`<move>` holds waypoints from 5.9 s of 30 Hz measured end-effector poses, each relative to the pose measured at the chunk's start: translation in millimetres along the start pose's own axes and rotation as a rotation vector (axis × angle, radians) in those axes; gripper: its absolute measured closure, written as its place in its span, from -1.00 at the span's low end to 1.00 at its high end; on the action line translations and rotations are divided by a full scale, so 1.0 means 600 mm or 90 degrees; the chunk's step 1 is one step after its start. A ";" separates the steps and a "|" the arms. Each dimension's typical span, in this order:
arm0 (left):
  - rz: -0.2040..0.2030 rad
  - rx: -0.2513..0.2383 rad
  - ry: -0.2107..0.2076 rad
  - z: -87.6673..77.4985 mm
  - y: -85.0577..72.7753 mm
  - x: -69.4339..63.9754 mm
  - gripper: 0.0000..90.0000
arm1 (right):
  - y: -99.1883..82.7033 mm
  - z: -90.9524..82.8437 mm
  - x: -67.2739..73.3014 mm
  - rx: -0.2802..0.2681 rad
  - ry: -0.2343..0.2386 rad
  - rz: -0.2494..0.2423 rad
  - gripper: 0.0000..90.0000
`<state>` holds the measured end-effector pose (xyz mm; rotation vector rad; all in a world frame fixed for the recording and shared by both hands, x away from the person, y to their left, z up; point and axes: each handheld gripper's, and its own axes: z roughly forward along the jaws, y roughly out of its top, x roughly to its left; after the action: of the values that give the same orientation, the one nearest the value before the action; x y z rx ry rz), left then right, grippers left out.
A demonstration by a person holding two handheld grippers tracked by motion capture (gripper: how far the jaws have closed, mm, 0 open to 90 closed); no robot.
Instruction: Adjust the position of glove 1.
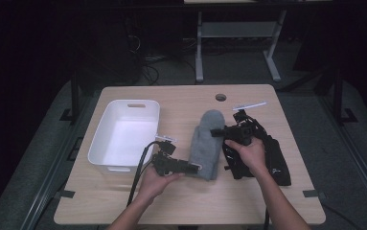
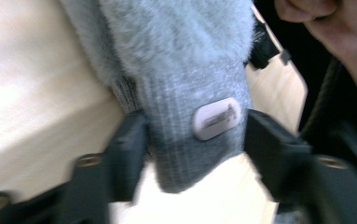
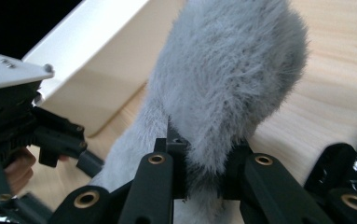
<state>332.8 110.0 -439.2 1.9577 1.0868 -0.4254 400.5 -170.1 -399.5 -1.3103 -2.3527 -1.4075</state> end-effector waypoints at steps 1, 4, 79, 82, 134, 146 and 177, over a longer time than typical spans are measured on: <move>-0.009 -0.001 0.001 0.005 0.002 0.003 -0.35 | -0.003 0.002 -0.004 0.002 -0.002 -0.001 0.75; -0.027 -0.001 0.004 0.015 0.006 0.010 -0.52 | -0.014 0.001 -0.016 -0.007 0.009 0.002 0.75; -0.014 0.017 -0.031 0.011 0.038 0.011 0.18 | 0.016 -0.014 0.020 -0.042 0.034 -0.021 0.75; 0.005 0.010 -0.016 -0.017 0.043 0.001 0.18 | 0.034 -0.016 0.039 -0.057 0.035 -0.024 0.75; -0.027 -0.066 0.085 -0.326 0.029 0.056 0.16 | 0.219 0.161 0.225 -0.046 0.123 -0.051 0.74; -0.055 -0.055 0.095 -0.333 0.019 0.091 0.15 | 0.217 0.210 0.218 -0.030 0.132 -0.031 0.74; -0.101 0.021 0.140 -0.273 0.009 0.158 0.02 | 0.189 0.291 0.176 0.038 0.074 -0.006 0.71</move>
<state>375.1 290.1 -398.8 1.9886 1.3890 -0.3192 471.1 50.9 -372.0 -1.1711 -2.3101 -1.3665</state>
